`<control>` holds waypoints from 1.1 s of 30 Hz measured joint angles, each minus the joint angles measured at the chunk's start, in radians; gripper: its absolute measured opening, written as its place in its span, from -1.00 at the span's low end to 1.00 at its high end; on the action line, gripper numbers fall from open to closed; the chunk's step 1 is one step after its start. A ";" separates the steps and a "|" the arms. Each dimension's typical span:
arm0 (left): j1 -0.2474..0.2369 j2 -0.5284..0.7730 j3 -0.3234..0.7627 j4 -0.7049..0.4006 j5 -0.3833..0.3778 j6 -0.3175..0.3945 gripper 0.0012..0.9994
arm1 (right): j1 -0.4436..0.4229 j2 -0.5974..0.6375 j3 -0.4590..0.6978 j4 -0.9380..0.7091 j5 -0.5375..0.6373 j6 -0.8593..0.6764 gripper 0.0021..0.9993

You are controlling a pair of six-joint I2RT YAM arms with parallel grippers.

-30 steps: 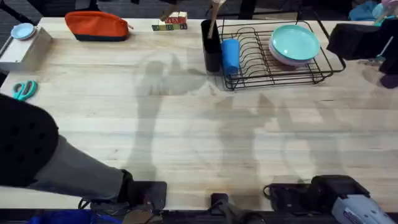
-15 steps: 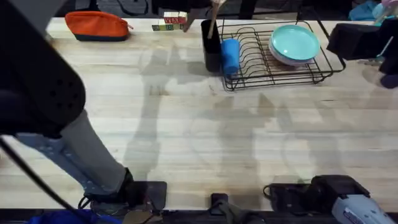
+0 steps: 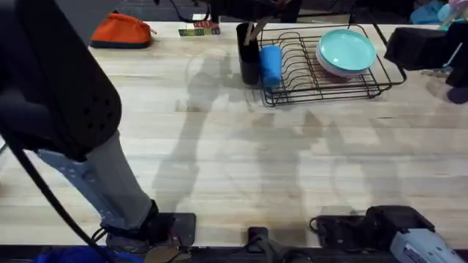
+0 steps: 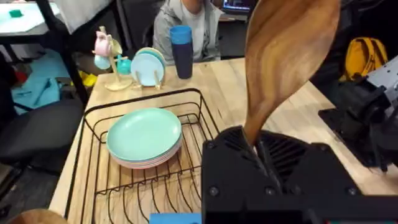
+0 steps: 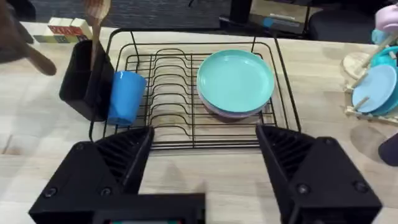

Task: Pick up the spoon on the table one by one and put them onto the rack

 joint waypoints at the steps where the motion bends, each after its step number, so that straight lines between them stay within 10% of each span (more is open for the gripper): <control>1: -0.005 0.000 0.000 0.000 -0.004 0.000 -0.92 | 0.000 0.000 0.000 0.000 0.000 0.000 1.00; 19: -0.013 0.150 0.000 0.019 -0.049 0.003 -0.92 | 0.000 0.000 0.000 0.000 0.000 0.000 1.00; 33: -0.013 0.168 0.000 -0.072 -0.237 0.003 -0.92 | 0.000 0.000 0.000 0.000 0.000 0.000 1.00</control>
